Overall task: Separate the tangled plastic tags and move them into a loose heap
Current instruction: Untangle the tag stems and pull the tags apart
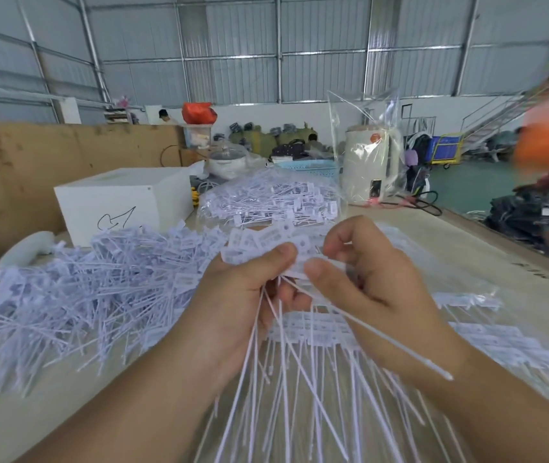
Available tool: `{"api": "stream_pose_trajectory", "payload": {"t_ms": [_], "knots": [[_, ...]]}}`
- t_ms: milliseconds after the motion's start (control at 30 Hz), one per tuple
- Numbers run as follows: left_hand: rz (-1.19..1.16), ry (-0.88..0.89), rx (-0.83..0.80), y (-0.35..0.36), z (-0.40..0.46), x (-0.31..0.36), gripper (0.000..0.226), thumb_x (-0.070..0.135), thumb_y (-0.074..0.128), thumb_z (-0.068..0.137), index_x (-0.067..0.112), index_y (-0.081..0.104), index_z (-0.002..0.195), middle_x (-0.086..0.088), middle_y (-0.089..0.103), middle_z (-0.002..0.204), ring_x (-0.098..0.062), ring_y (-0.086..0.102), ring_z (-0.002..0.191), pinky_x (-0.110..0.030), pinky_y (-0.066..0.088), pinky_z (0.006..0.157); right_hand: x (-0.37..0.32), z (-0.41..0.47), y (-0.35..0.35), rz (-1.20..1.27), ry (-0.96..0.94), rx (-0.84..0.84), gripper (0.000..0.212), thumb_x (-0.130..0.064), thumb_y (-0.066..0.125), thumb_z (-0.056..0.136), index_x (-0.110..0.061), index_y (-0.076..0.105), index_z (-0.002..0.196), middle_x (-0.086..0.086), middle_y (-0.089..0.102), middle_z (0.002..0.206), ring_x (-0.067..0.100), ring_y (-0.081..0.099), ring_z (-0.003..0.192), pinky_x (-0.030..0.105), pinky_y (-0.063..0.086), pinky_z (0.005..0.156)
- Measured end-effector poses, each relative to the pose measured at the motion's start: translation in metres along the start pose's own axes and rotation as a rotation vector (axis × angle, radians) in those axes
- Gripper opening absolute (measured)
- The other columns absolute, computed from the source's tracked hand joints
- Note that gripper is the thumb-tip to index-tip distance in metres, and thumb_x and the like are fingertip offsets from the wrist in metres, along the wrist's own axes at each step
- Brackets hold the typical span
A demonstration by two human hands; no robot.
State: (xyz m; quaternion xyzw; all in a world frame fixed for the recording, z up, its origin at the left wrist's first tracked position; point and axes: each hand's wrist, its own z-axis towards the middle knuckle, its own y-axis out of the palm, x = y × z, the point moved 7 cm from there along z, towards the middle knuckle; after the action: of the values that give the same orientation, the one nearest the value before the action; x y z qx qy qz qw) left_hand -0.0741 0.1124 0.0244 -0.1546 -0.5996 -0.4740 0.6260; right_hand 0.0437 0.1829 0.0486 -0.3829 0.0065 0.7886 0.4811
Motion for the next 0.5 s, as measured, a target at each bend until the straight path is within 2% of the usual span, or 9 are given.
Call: {"api": "stream_pose_trajectory", "payload": {"t_ms": [67,133,200,267,300,367,433,500], "knots": [[0.052,0.036,0.009,-0.006,0.004,0.002,0.007,0.016,0.07,0.071,0.018,0.076,0.067,-0.004,0.055,0.05,-0.011,0.052,0.036,-0.027,0.047,0.049,0.014,-0.001,0.007,0.168,0.133,-0.167,0.008,-0.036,0.054,0.09,-0.038,0.047,0.095,0.004,0.056,0.072,0.028,0.034,0.05,0.034,0.034,0.049],[0.021,0.03,-0.006,-0.008,0.007,0.0,0.007,0.015,0.069,0.071,0.017,0.076,0.069,-0.005,0.055,0.05,-0.011,0.051,0.037,-0.027,0.05,0.047,0.017,0.0,0.006,0.114,0.108,-0.157,0.014,-0.029,0.051,0.091,-0.041,0.045,0.098,-0.007,0.059,0.073,0.026,0.037,0.049,0.034,0.036,0.047],[-0.025,-0.011,-0.022,-0.006,0.009,-0.004,0.006,0.015,0.069,0.072,0.014,0.076,0.072,-0.005,0.053,0.049,-0.011,0.051,0.038,-0.026,0.054,0.05,0.015,0.002,0.005,0.096,0.069,-0.071,0.018,-0.028,0.05,0.091,-0.044,0.044,0.096,-0.003,0.06,0.075,0.025,0.044,0.049,0.036,0.038,0.046],[-0.104,-0.08,-0.017,-0.003,0.009,-0.01,0.009,0.013,0.07,0.071,0.007,0.074,0.077,-0.007,0.053,0.051,-0.01,0.051,0.039,-0.028,0.056,0.053,0.015,0.002,0.002,0.033,0.044,0.029,0.021,-0.027,0.048,0.09,-0.046,0.041,0.091,-0.002,0.057,0.074,0.012,0.044,0.048,0.036,0.037,0.047],[-0.148,-0.12,-0.015,-0.001,0.009,-0.014,0.011,0.013,0.07,0.07,0.004,0.073,0.077,-0.008,0.054,0.052,-0.01,0.052,0.039,-0.028,0.057,0.054,0.012,0.002,0.002,0.008,0.014,0.071,0.021,-0.025,0.048,0.091,-0.044,0.04,0.09,-0.005,0.055,0.071,0.005,0.041,0.047,0.033,0.035,0.045],[-0.219,-0.201,-0.04,0.006,0.005,-0.021,0.012,0.012,0.07,0.069,0.001,0.072,0.068,-0.008,0.056,0.052,-0.009,0.052,0.04,-0.029,0.058,0.055,0.005,0.001,0.0,0.065,-0.035,0.157,0.023,-0.019,0.049,0.092,-0.039,0.041,0.086,-0.009,0.051,0.063,0.0,0.04,0.047,0.023,0.031,0.043],[-0.249,-0.242,-0.078,0.013,0.002,-0.027,0.015,0.012,0.068,0.07,0.002,0.072,0.06,-0.008,0.057,0.053,-0.009,0.052,0.039,-0.03,0.058,0.055,0.004,0.003,-0.011,0.171,-0.023,0.26,0.023,-0.017,0.051,0.091,-0.036,0.044,0.082,0.0,0.048,0.06,0.005,0.04,0.046,0.023,0.033,0.045],[-0.231,-0.233,-0.077,0.012,0.001,-0.029,0.018,0.012,0.067,0.072,0.004,0.071,0.056,-0.006,0.056,0.051,-0.009,0.052,0.039,-0.028,0.057,0.054,0.003,0.005,-0.023,0.21,-0.003,0.284,0.02,-0.019,0.053,0.09,-0.036,0.046,0.083,-0.001,0.044,0.06,0.026,0.036,0.049,0.032,0.032,0.043]]}}
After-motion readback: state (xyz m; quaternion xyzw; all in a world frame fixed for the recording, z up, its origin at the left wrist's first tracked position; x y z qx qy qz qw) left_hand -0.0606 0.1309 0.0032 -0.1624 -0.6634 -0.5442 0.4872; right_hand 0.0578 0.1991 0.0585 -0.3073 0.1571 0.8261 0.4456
